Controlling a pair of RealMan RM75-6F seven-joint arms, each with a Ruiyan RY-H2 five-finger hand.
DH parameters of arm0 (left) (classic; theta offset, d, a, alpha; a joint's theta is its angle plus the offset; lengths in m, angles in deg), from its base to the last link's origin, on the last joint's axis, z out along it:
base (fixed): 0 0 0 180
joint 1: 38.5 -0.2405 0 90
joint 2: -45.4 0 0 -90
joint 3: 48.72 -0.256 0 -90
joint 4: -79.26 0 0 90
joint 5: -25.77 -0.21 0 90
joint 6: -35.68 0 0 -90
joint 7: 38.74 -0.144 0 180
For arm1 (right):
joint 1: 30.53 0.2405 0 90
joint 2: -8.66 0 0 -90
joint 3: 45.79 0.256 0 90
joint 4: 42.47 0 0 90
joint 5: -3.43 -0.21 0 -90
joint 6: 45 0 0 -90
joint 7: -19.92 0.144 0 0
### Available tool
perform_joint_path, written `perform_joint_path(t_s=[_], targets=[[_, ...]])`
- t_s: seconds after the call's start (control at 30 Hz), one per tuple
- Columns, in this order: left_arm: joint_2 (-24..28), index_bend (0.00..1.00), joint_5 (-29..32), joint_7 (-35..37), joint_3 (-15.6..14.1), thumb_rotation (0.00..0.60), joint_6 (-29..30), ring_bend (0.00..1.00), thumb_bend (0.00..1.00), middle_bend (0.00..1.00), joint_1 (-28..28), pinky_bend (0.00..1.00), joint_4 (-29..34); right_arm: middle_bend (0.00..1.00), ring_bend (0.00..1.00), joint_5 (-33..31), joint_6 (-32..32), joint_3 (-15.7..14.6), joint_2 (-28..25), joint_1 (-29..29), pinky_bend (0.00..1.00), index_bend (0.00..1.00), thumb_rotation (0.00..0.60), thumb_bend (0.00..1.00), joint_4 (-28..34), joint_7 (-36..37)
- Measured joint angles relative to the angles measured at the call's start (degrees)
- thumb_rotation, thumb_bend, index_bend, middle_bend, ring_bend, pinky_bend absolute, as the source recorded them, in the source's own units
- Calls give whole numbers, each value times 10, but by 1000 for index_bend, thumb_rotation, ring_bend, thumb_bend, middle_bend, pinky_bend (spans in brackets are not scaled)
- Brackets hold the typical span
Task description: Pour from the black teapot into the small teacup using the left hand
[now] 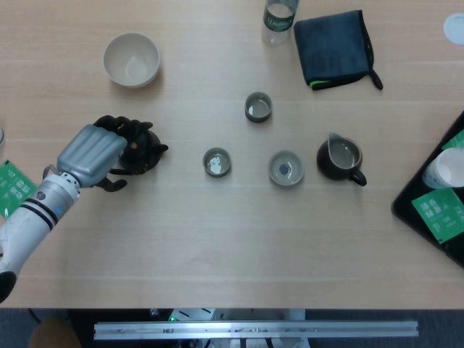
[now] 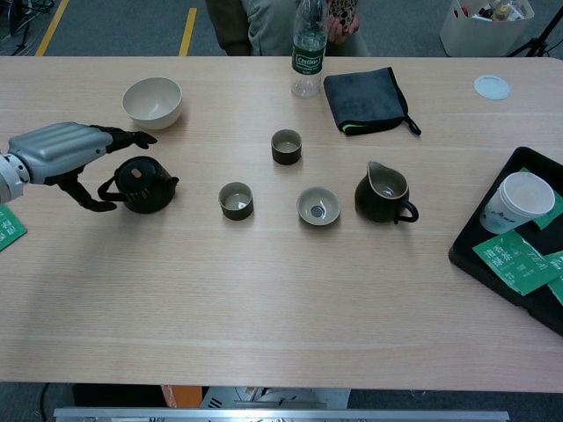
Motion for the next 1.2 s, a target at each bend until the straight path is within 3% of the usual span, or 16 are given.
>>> perform_joint_path(t_s=[0.47,0.9,1.2], targets=[[-57,0,27,1,18,600,19,98,205,135,-6,136,-58,386,232,-3,2,1,2,0,231,358,600,0,-7,8],[-33,39,52,-2,57,600,28,110,205,173,10,136,-54,386,232,-5,6,3,8,1,231,358,600,0,-14,13],[-54,63,92,-16,81,600,17,120,205,200,31,136,-86,385,232,-9,2,3,10,-2,231,358,600,0,-22,21]])
